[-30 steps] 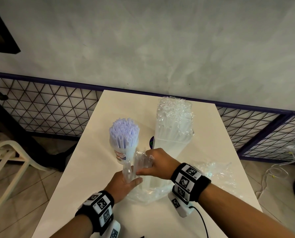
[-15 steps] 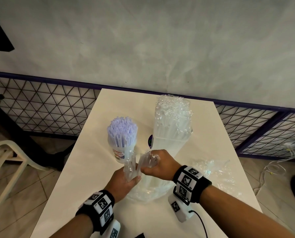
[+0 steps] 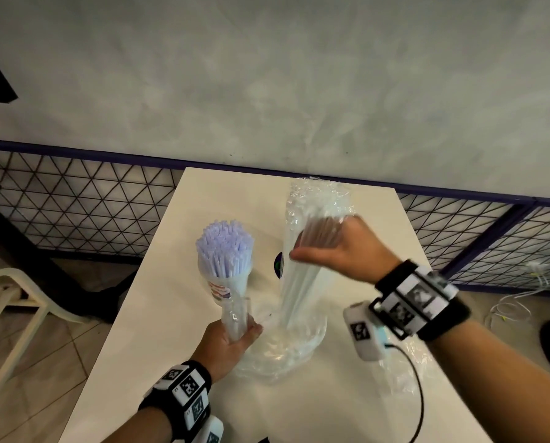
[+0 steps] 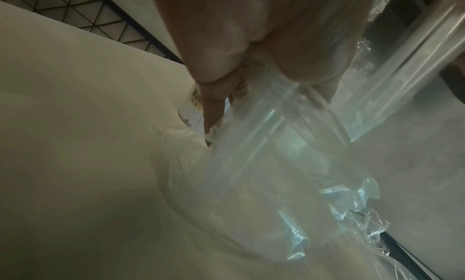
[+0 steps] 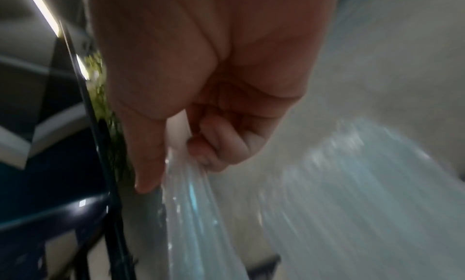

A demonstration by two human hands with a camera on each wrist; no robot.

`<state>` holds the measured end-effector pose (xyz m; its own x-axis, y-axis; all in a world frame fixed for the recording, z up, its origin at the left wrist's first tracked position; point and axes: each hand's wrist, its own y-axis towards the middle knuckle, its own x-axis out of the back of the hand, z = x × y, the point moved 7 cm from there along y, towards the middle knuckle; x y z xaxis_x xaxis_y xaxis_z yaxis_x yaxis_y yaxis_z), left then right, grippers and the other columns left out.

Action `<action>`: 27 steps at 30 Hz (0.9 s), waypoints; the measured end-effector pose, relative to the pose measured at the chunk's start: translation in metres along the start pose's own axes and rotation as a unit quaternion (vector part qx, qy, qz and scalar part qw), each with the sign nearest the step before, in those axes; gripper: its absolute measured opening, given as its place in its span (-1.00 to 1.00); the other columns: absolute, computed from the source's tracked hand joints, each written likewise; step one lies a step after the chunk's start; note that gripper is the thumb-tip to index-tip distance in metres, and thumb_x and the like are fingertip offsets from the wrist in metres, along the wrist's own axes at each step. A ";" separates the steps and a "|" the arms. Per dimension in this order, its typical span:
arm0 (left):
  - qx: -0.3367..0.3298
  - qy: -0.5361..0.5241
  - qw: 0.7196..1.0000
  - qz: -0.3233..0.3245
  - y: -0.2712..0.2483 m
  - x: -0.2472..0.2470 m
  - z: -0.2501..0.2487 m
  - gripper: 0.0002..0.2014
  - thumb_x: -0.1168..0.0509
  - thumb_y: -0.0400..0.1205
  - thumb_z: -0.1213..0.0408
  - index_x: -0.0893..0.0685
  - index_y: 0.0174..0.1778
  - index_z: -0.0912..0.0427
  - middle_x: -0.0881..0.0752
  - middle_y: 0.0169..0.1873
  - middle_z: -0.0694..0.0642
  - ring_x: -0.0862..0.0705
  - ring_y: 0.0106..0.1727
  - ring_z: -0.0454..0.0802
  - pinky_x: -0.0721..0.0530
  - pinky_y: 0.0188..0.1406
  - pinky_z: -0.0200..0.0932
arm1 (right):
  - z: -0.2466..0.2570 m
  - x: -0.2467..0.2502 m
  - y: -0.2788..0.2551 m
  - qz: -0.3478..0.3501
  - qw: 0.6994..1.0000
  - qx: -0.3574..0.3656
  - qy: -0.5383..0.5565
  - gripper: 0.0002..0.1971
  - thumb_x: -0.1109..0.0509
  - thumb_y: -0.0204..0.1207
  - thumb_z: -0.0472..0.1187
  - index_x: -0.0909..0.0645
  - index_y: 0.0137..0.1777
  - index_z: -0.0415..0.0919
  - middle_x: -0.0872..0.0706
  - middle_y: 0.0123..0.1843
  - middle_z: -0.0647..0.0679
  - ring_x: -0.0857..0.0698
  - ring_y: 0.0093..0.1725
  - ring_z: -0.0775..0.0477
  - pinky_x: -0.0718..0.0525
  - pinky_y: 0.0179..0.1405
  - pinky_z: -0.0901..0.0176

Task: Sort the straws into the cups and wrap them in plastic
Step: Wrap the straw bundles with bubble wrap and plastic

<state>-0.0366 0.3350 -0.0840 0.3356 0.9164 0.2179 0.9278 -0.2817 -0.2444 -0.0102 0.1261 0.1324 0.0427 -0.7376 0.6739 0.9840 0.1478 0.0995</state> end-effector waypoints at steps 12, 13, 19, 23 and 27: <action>-0.013 -0.008 1.000 0.023 -0.003 -0.002 -0.002 -0.88 -0.47 0.60 0.17 -0.73 -0.23 -0.14 -0.78 -0.31 -0.13 -0.75 -0.17 -0.15 -0.64 0.00 -0.25 | 0.032 0.095 0.043 -0.051 0.998 0.031 -0.033 -0.54 -0.64 0.22 0.28 -0.81 -0.10 -0.09 -0.84 -0.21 -0.15 -0.79 -0.21 -0.26 -0.78 -0.17 -0.26; -0.014 -0.008 1.000 0.024 -0.003 -0.002 -0.002 -0.88 -0.47 0.60 0.17 -0.73 -0.23 -0.14 -0.78 -0.31 -0.13 -0.75 -0.17 -0.15 -0.65 0.01 -0.24 | 0.036 0.096 0.043 -0.049 0.998 0.035 -0.034 -0.54 -0.63 0.22 0.28 -0.82 -0.10 -0.08 -0.84 -0.20 -0.14 -0.79 -0.20 -0.24 -0.78 -0.16 -0.25; -0.013 -0.009 1.000 0.022 -0.003 -0.002 -0.003 -0.89 -0.46 0.60 0.19 -0.73 -0.19 -0.15 -0.78 -0.30 -0.15 -0.74 -0.19 -0.22 -0.63 -0.01 -0.29 | 0.039 0.093 0.049 -0.012 0.997 0.040 -0.063 -0.76 -0.65 0.29 0.10 -0.82 -0.13 0.01 -0.86 -0.09 0.05 -0.83 -0.06 0.08 -0.77 0.09 -0.05; -0.016 -0.007 1.000 0.023 -0.003 -0.002 -0.003 -0.88 -0.46 0.60 0.17 -0.73 -0.19 -0.17 -0.79 -0.29 -0.16 -0.75 -0.17 -0.21 -0.63 -0.02 -0.32 | 0.001 0.054 0.055 0.002 0.994 0.016 -0.109 -0.55 -0.59 0.19 0.38 -0.81 -0.22 -0.01 -0.86 -0.19 0.01 -0.83 -0.20 0.01 -0.77 -0.10 -0.13; -0.014 -0.006 1.000 0.026 -0.003 -0.003 -0.001 -0.89 -0.47 0.59 0.17 -0.74 -0.20 -0.17 -0.80 -0.28 -0.13 -0.77 -0.16 -0.18 -0.64 -0.01 -0.31 | -0.052 0.001 0.043 0.027 0.993 -0.042 -0.104 -0.46 -0.55 0.07 0.42 -0.82 -0.22 -0.04 -0.84 -0.23 0.04 -0.80 -0.22 0.06 -0.76 -0.10 -0.03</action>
<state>-0.0407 0.3327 -0.0830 0.3810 0.9041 0.1936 0.9138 -0.3362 -0.2281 0.0413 0.0973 0.0989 0.0668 -0.5770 0.8140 0.9926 0.1213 0.0045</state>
